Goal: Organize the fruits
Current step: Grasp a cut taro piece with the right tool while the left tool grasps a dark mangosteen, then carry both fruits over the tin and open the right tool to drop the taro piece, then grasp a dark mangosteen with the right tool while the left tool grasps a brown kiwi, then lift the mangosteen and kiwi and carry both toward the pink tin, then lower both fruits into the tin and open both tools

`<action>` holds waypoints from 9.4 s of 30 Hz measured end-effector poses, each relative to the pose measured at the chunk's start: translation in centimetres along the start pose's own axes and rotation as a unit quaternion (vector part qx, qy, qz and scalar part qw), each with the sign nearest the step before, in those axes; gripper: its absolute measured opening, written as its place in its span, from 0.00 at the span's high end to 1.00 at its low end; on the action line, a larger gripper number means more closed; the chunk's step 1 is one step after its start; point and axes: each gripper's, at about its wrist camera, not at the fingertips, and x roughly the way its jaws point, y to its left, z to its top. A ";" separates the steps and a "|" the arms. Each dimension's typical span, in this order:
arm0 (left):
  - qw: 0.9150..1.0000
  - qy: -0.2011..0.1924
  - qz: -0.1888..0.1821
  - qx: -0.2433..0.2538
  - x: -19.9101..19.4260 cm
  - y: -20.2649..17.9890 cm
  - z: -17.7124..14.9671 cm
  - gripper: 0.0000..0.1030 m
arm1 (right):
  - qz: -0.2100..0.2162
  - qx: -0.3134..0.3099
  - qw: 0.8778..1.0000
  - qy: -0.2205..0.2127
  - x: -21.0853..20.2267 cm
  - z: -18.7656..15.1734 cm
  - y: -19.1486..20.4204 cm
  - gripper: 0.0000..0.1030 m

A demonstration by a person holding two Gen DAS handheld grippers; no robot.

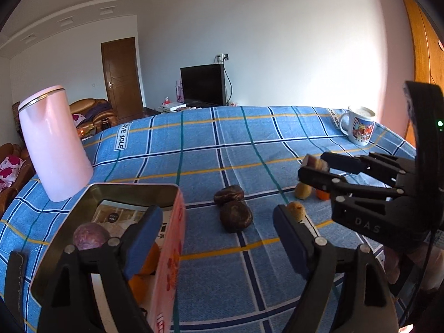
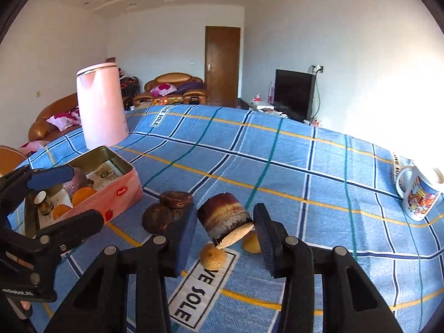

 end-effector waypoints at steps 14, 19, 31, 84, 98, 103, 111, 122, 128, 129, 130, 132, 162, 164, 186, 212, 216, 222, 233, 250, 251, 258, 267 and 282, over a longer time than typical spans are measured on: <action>0.991 0.131 0.005 0.028 8.0 -2.9 0.7 0.52 | 0.022 0.055 0.997 -0.042 -1.7 -0.6 -2.7 0.57; 0.987 0.158 -0.009 0.003 9.4 -2.2 0.8 0.59 | 0.028 0.064 0.996 -0.049 -1.9 -0.7 -3.1 0.57; 0.995 0.088 -0.044 -0.011 6.1 -2.5 1.0 0.62 | 0.027 0.060 0.996 -0.065 -2.6 -0.9 -3.1 0.57; 0.995 -0.087 0.006 -0.054 -3.1 3.0 -0.9 0.62 | 0.067 0.015 0.992 -0.102 -4.3 -0.7 1.8 0.57; 0.985 -0.064 0.070 -0.145 -5.1 13.9 -3.0 0.62 | 0.172 -0.049 0.982 -0.054 -1.9 1.4 12.5 0.57; 0.984 -0.044 0.075 -0.153 -4.6 15.1 -4.1 0.62 | 0.195 -0.078 0.977 -0.021 -0.8 0.9 15.6 0.57; 0.984 -0.029 0.075 -0.157 -4.2 15.9 -4.9 0.62 | 0.206 -0.097 0.973 0.043 1.2 -0.5 17.7 0.56; 0.986 -0.039 0.072 -0.144 -4.8 13.9 -4.2 0.43 | 0.208 -0.086 0.974 0.036 -0.3 -0.5 15.5 0.49; 0.991 -0.050 0.050 -0.112 -5.1 10.8 -3.1 0.38 | 0.156 -0.039 0.987 0.010 -0.9 0.9 9.6 0.48; 0.992 -0.051 0.048 -0.110 -5.0 10.5 -2.9 0.36 | 0.142 -0.032 0.989 0.011 -0.6 1.1 8.6 0.48; 0.992 -0.050 0.046 -0.109 -4.8 10.2 -2.7 0.34 | 0.124 -0.027 0.992 0.014 -0.2 1.4 7.7 0.48; 0.992 -0.048 0.045 -0.104 -4.4 9.7 -2.4 0.32 | 0.094 -0.026 0.995 0.035 1.3 1.8 6.5 0.48; 0.999 -0.005 -0.023 -0.042 0.4 0.3 1.6 0.17 | -0.043 0.065 0.997 0.002 -3.1 -1.1 -3.2 0.57; 0.999 0.010 -0.032 -0.033 1.5 -1.3 1.7 0.17 | -0.051 0.084 0.995 0.003 -3.4 -1.4 -4.8 0.57; 0.979 0.156 -0.128 -0.022 8.9 -6.4 0.6 0.73 | -0.051 0.119 0.992 -0.003 -3.9 -2.7 -7.3 0.56; 0.994 0.027 -0.096 -0.038 4.6 -4.9 1.2 0.73 | -0.025 0.100 0.993 -0.064 -6.1 -2.8 -6.6 0.56; 0.996 0.012 -0.087 -0.033 4.0 -5.1 1.2 0.73 | -0.024 0.098 0.992 -0.070 -6.3 -2.8 -6.5 0.56; 0.997 -0.007 -0.078 -0.030 3.4 -5.0 1.2 0.73 | -0.023 0.094 0.992 -0.080 -6.7 -2.9 -6.3 0.56; 0.997 -0.050 -0.053 -0.015 1.7 -5.4 1.0 0.73 | -0.023 0.083 0.991 -0.102 -7.5 -3.0 -5.9 0.56; 0.996 -0.081 -0.045 -0.006 0.5 -5.6 0.8 0.73 | -0.037 0.054 0.990 -0.126 -8.4 -3.2 -4.7 0.56; 0.996 -0.081 -0.045 -0.006 0.5 -5.6 0.8 0.73 | -0.037 0.053 0.990 -0.128 -8.5 -3.3 -4.7 0.56; 0.996 -0.078 -0.042 -0.017 0.1 -4.1 0.5 0.73 | -0.023 0.052 0.992 -0.115 -7.8 -2.9 -4.2 0.56; 0.996 -0.074 -0.017 -0.052 -2.0 1.4 -0.2 0.73 | 0.054 0.033 0.993 -0.104 -6.6 0.1 0.7 0.56; 0.988 -0.043 0.052 -0.140 -4.3 13.6 -3.0 0.73 | 0.175 -0.034 0.983 -0.036 -1.1 2.4 12.6 0.56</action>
